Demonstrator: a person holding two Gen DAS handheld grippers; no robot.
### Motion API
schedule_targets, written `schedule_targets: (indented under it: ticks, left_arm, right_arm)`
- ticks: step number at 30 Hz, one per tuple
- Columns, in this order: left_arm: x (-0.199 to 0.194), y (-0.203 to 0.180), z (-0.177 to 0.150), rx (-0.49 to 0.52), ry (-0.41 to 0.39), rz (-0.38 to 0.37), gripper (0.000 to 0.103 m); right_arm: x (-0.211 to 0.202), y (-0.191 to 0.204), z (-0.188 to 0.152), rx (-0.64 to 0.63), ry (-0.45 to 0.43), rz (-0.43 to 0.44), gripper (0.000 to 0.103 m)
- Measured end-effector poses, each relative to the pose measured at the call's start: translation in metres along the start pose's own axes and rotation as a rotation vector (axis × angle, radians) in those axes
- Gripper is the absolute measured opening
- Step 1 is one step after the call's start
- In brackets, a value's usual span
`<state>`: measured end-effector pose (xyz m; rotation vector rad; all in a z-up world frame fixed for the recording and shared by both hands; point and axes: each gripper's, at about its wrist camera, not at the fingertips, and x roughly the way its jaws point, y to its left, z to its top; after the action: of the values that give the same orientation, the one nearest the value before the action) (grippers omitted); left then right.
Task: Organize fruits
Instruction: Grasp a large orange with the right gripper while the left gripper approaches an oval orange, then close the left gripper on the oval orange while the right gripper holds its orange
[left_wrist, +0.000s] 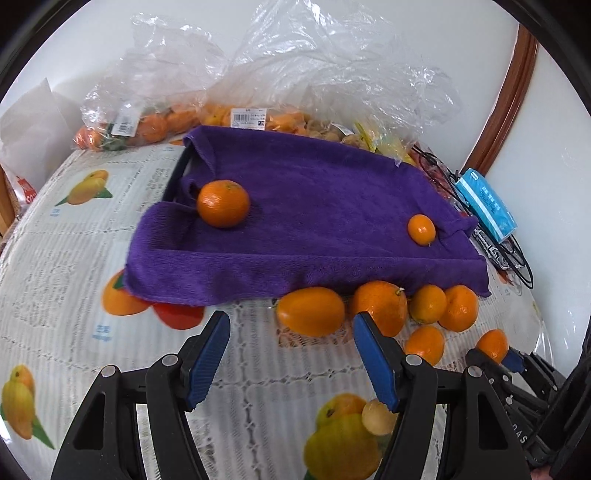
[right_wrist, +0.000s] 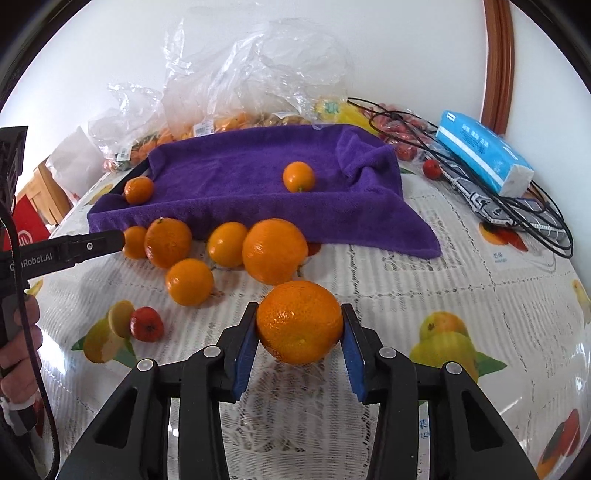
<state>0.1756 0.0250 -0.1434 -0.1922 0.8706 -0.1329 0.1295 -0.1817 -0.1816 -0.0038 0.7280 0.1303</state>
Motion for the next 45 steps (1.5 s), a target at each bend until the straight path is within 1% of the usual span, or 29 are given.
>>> schedule_targets:
  ticks: [6, 9, 12, 15, 16, 17, 19, 24, 29, 40, 45]
  left_arm:
    - [0.012, -0.004, 0.002, 0.011, 0.001, 0.024, 0.067]
    - [0.017, -0.003, 0.001, 0.006, 0.005, 0.033, 0.067]
    - [0.02, -0.002, 0.0, -0.004, -0.003, 0.032, 0.067]
    - [0.022, -0.005, -0.002, 0.017, -0.018, 0.06, 0.067]
    - [0.023, -0.007, -0.002, 0.026, -0.022, 0.07, 0.061]
    - [0.023, -0.009, -0.002, 0.035, -0.024, 0.075, 0.053]
    - [0.024, -0.011, -0.003, 0.046, -0.023, 0.08, 0.046]
    - [0.024, -0.006, -0.002, 0.025, -0.028, 0.102, 0.044]
    - [0.025, -0.007, -0.003, 0.031, -0.023, 0.115, 0.044]
    - [0.027, -0.009, -0.003, 0.038, -0.021, 0.125, 0.044]
    - [0.027, -0.009, -0.003, 0.041, -0.021, 0.128, 0.044]
  right_arm:
    - [0.001, -0.008, -0.001, 0.031, 0.002, 0.051, 0.042]
    - [0.009, -0.01, 0.0, 0.047, 0.041, 0.049, 0.043]
    - [0.009, -0.009, -0.001, 0.043, 0.038, 0.044, 0.042]
    - [0.01, -0.008, -0.002, 0.038, 0.038, 0.036, 0.042]
    - [0.01, -0.008, -0.002, 0.038, 0.038, 0.035, 0.042]
    - [0.01, -0.008, -0.002, 0.04, 0.037, 0.036, 0.042]
    - [0.01, -0.009, -0.001, 0.046, 0.038, 0.041, 0.043]
    - [0.011, -0.011, -0.002, 0.054, 0.036, 0.049, 0.043]
    - [0.011, -0.011, -0.002, 0.053, 0.035, 0.049, 0.043]
    - [0.011, -0.011, -0.002, 0.049, 0.036, 0.043, 0.043]
    - [0.011, -0.011, -0.002, 0.059, 0.033, 0.054, 0.043]
